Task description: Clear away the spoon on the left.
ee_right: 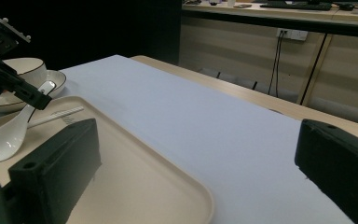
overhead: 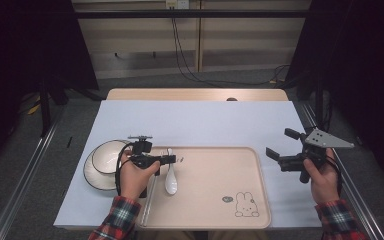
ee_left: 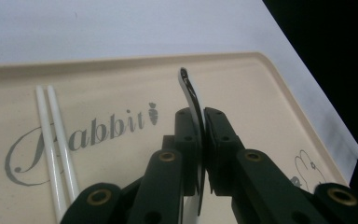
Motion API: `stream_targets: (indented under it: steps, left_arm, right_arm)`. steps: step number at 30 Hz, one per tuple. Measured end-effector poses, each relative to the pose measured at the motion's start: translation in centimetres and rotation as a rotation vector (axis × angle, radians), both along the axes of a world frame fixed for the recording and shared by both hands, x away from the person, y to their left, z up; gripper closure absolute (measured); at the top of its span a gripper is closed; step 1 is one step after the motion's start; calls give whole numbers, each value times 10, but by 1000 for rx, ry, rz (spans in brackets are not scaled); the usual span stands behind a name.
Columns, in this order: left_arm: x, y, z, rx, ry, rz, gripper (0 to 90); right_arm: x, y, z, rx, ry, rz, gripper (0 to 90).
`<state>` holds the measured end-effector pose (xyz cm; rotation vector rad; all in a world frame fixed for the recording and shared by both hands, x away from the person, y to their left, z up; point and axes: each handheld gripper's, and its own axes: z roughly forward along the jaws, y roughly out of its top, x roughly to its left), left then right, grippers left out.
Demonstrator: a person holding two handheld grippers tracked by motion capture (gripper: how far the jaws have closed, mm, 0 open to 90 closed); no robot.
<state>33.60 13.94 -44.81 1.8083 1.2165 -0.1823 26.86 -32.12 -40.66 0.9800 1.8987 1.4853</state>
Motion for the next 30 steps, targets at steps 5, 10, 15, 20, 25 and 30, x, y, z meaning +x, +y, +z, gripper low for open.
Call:
stream_targets:
  steps: [5, 10, 15, 20, 25, 30]
  left_arm:
    - [4, -2, -6, 3, 4, 17, 828]
    - [8, -2, -13, 2, 10, 29, 803]
    - [11, -2, -18, 5, 25, 52, 788]
    - [14, -1, -20, 15, 20, 61, 769]
    - [15, 0, -22, 17, 17, 84, 759]
    - [16, -1, -23, 36, 10, 81, 739]
  right_arm:
    - [0, 1, 0, -4, 2, 9, 0]
    - [0, 0, 0, 2, -2, 4, 0]
    - [0, 0, -1, 0, 2, 11, 0]
    - [1, -1, -1, 5, -3, 5, 0]
    - [1, 0, -1, 1, 1, 6, 0]
    - [0, 0, -1, -4, 3, 6, 0]
